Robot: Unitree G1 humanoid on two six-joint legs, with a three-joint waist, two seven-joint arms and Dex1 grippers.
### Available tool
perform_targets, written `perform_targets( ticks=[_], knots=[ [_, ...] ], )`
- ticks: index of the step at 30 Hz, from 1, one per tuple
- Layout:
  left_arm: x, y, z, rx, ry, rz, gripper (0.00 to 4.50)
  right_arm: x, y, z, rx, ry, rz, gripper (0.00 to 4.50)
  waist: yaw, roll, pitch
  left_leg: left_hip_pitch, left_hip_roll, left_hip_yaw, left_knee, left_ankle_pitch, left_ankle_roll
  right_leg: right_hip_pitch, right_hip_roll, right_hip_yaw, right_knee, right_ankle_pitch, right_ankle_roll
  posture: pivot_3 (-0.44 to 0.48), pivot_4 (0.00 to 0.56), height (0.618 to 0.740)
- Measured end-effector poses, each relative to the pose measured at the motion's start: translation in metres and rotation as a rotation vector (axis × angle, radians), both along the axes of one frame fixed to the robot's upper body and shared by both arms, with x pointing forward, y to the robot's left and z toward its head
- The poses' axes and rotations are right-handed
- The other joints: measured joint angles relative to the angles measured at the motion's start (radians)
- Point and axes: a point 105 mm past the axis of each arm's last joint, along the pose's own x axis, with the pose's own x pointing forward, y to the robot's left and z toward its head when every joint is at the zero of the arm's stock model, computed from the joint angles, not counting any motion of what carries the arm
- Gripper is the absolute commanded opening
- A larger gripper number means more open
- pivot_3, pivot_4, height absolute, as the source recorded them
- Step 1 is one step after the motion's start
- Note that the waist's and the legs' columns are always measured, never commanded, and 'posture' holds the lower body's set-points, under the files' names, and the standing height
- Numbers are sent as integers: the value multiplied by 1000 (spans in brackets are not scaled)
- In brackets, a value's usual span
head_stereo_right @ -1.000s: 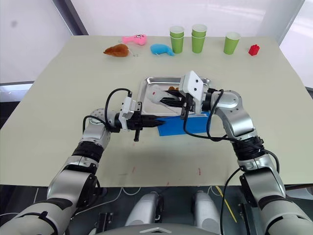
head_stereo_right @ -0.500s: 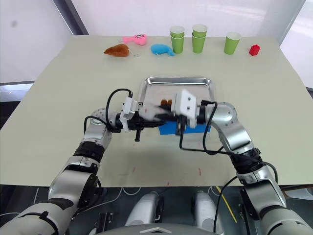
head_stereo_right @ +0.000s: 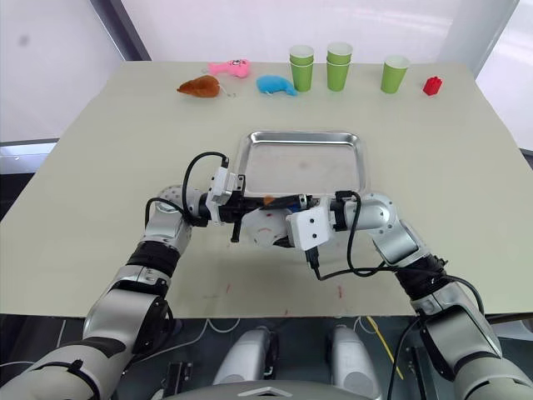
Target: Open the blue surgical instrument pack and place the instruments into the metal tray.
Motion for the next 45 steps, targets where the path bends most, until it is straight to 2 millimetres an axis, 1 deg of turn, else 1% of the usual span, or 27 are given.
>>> perform_targets(
  ticks=[3,9,12,18,19,20,22,24,26,27,28,30,33,38,41,44,45],
  knots=[
    [0,0,0,0,0,0,0,0,-2,7,40,-87,23,4421,0,0,0,0,0,0,0,0,0,0,0,0,0,0,0,0,150,740],
    [0,0,0,-1,0,0,0,-1,-4,22,99,-144,43,4421,0,0,0,0,0,0,0,0,0,0,0,0,0,0,0,0,150,740],
    [0,0,0,-1,0,-1,0,1,-10,29,153,-89,22,4421,1,0,0,0,0,-1,0,0,0,0,0,0,0,0,0,0,150,740],
    [-1,0,-1,-2,2,-1,0,8,-41,55,263,113,-77,4421,2,0,0,0,0,-4,0,0,0,0,0,0,0,0,0,0,150,740],
    [-1,0,-1,-2,2,-1,0,8,-43,56,267,124,-82,4421,2,0,0,0,0,-4,0,0,0,0,0,0,0,0,0,0,150,740],
    [-1,-1,-1,-3,2,-1,0,12,-56,61,290,212,-121,4421,2,0,0,0,0,-4,0,0,0,0,0,0,0,0,0,0,150,740],
    [-2,-2,-1,-8,2,-6,0,18,-84,59,259,318,-200,4421,6,0,0,0,0,-4,0,0,0,2,-1,-1,-1,0,0,0,150,740],
    [-2,-2,-2,-8,2,-5,0,23,-106,53,243,401,-264,4421,5,0,0,0,0,-2,0,0,0,2,-1,-1,-2,0,0,0,150,740],
    [-2,-1,-2,-6,3,-2,0,24,-117,44,220,470,-296,4421,4,0,0,0,0,-1,0,0,0,2,-1,-1,-1,0,0,0,150,740],
    [-2,-1,-2,-6,3,-2,0,24,-119,41,215,486,-300,4421,3,0,0,0,0,-1,0,0,0,2,0,-1,-1,0,0,0,150,740],
    [-2,-1,-2,-5,3,-1,0,23,-123,32,204,540,-304,4421,1,0,0,1,0,-1,0,0,0,2,0,-1,-1,0,0,0,150,740],
    [-2,-2,-2,-7,3,-3,0,20,-127,20,183,597,-296,4421,2,0,0,0,0,0,0,0,0,2,-1,-1,-1,0,0,0,150,740],
    [-2,-2,-2,-8,2,-4,0,20,-129,10,174,639,-292,4421,2,0,0,0,0,0,0,0,0,2,-1,-1,-1,0,0,0,150,740],
    [-2,-2,-2,-7,-4,-3,0,22,-126,-5,179,698,-290,4421,2,0,0,0,0,0,0,0,0,2,-1,-1,-1,0,0,0,150,740],
    [-2,-2,-2,-7,-6,-3,0,23,-126,-10,172,712,-295,3787,2,0,0,0,0,0,0,0,0,2,-1,-1,-1,0,0,0,150,740],
    [-1,-1,-2,-6,-5,-2,0,27,-126,-18,166,717,-300,2427,2,0,0,1,0,0,0,0,0,2,-1,-1,-1,0,0,0,150,740],
    [-1,-1,-1,-6,-6,-2,0,28,-126,-20,163,718,-302,2126,2,0,0,1,0,0,0,0,0,2,-1,-1,-1,0,0,0,150,740]
  ],
)
